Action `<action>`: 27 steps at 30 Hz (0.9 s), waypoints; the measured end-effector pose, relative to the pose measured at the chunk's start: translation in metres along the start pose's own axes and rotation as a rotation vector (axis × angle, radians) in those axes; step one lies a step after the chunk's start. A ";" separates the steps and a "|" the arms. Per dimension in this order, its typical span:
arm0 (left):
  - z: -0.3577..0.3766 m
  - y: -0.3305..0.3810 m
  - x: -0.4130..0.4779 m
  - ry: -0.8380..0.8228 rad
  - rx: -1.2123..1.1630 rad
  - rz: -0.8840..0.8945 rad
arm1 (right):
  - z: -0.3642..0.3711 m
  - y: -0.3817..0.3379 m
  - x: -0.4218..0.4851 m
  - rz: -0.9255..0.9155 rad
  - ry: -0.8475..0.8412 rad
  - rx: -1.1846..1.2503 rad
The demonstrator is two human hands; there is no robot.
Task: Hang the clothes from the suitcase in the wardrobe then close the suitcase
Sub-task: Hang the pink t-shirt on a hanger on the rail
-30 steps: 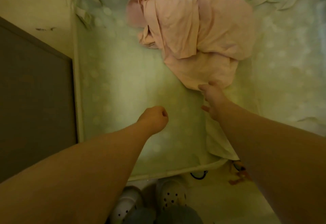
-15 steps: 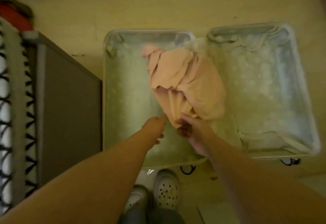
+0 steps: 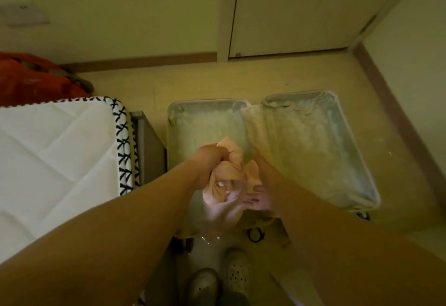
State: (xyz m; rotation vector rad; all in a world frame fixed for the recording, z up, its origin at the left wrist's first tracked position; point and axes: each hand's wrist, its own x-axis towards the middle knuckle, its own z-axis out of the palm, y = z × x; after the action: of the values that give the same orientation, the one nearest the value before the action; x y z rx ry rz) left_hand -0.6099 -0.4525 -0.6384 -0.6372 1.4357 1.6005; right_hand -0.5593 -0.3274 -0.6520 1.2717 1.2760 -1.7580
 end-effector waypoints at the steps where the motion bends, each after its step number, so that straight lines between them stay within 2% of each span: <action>1: 0.001 0.005 -0.012 -0.075 0.082 -0.005 | 0.004 -0.004 -0.013 -0.010 0.011 0.051; 3: 0.011 0.018 -0.051 -0.209 0.132 -0.015 | 0.012 -0.015 -0.046 -0.050 -0.026 0.097; 5: 0.018 0.033 -0.082 -0.329 0.178 -0.006 | 0.020 -0.029 -0.078 -0.143 0.015 0.078; 8: 0.015 0.046 -0.122 -0.397 0.223 -0.024 | 0.017 -0.045 -0.129 -0.236 0.094 -0.086; 10: 0.016 0.053 -0.151 -0.253 0.235 -0.016 | 0.011 -0.050 -0.167 -0.308 0.128 -0.157; 13: 0.022 0.047 -0.184 0.111 0.146 -0.017 | 0.009 -0.053 -0.221 -0.392 0.076 -0.151; 16: 0.043 0.048 -0.224 0.025 -0.162 -0.001 | 0.009 -0.045 -0.283 -0.420 -0.039 -0.084; 18: 0.064 0.047 -0.262 0.046 -0.262 0.109 | 0.001 -0.032 -0.328 -0.437 -0.092 -0.127; 21: 0.080 0.042 -0.295 0.196 -0.229 0.331 | -0.018 -0.013 -0.374 -0.459 -0.194 -0.222; 22: 0.083 0.040 -0.299 0.236 -0.151 0.405 | -0.024 -0.005 -0.385 -0.449 -0.227 -0.223; 25: 0.102 0.032 -0.351 0.182 -0.130 0.529 | -0.045 0.027 -0.415 -0.431 -0.145 -0.312; 27: 0.108 0.016 -0.396 0.147 -0.095 0.565 | -0.059 0.049 -0.429 -0.404 -0.079 -0.283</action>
State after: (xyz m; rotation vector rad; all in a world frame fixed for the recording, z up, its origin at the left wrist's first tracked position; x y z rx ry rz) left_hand -0.4102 -0.4522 -0.2789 -0.4267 1.7615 2.1003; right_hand -0.3465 -0.3134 -0.2725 0.8174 1.7540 -1.7866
